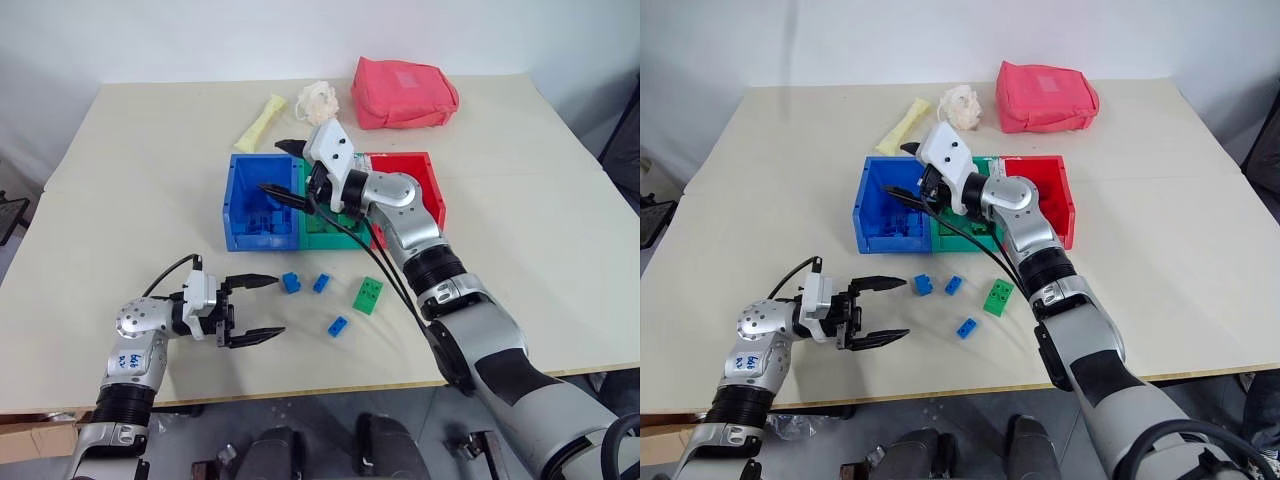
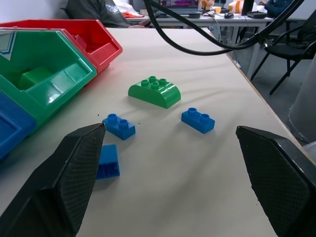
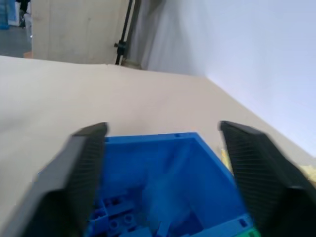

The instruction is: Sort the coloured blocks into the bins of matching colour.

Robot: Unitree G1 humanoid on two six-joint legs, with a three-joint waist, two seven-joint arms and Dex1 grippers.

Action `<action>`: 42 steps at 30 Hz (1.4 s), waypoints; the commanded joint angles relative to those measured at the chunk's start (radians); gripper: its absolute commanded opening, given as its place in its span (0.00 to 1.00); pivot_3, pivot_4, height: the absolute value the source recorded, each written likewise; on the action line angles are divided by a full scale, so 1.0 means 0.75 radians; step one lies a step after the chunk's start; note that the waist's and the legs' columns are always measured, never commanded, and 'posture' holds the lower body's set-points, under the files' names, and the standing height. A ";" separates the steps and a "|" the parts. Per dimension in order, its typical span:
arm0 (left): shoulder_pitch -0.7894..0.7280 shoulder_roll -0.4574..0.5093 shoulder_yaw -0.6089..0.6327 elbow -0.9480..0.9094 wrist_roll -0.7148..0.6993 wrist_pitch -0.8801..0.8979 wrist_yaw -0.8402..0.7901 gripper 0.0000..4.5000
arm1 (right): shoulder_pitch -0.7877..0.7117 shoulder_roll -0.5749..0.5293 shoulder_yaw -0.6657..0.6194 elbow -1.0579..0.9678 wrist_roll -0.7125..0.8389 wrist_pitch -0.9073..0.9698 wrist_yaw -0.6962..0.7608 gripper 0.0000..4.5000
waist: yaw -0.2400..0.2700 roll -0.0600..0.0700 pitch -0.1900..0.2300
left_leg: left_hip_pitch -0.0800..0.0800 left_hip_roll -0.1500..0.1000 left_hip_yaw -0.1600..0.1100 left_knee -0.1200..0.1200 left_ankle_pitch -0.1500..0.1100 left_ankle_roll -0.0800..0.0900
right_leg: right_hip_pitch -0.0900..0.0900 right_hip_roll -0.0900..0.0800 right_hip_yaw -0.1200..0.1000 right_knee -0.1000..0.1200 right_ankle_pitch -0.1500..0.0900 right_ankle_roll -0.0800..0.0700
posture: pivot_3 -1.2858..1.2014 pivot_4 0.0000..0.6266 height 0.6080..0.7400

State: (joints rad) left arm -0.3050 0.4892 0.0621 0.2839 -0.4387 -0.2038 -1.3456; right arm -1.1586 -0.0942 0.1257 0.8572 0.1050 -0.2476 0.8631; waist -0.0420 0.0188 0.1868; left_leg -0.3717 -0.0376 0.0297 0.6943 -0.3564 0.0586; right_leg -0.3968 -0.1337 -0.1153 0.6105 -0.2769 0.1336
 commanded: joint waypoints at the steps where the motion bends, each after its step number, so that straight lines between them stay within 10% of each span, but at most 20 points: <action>1: -0.010 0.012 0.022 -0.029 -0.021 -0.003 0.008 1.00 | 0.104 -0.064 -0.002 -0.184 0.051 -0.012 0.152 0.95 | 0.001 0.000 0.000 | 0.000 0.000 -0.001 0.000 0.000 0.000 | 0.000 0.000 0.000 0.000 0.000 0.000 | 0.52 0.24 1.00; 25: -0.100 0.014 0.011 0.104 -0.013 -0.016 -0.070 1.00 | 1.224 -1.037 -0.373 -1.314 0.398 0.714 0.540 0.95 | 0.071 0.000 0.000 | -0.001 0.003 0.007 0.003 0.000 0.000 | 0.005 -0.001 -0.001 -0.014 0.000 0.001 | 0.52 0.24 1.00; 34: -0.103 0.024 0.014 0.118 -0.014 -0.004 -0.092 1.00 | 1.572 -1.172 -0.611 -1.393 0.429 0.744 0.530 0.95 | 0.089 0.000 0.000 | 0.000 0.004 0.010 0.004 0.000 0.000 | 0.007 -0.001 0.001 -0.019 0.001 0.002 | 0.52 0.24 1.00; 42: -0.105 0.011 0.008 0.101 -0.014 0.002 -0.086 1.00 | 1.446 -1.163 -0.492 -1.429 0.438 0.768 0.525 0.95 | 0.087 0.000 0.000 | 0.000 0.005 0.010 0.004 0.000 0.000 | 0.007 0.000 0.002 -0.020 0.001 0.002 | 0.52 0.24 1.00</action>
State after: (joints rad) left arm -0.3829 0.4927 0.0599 0.3732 -0.4384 -0.2032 -1.4103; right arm -0.0553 -0.9582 -0.2522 -0.1819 0.4124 0.3280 1.2531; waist 0.0234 0.0185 0.1870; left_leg -0.3717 -0.0336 0.0373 0.6972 -0.3565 0.0589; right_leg -0.3917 -0.1342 -0.1136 0.5952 -0.2763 0.1348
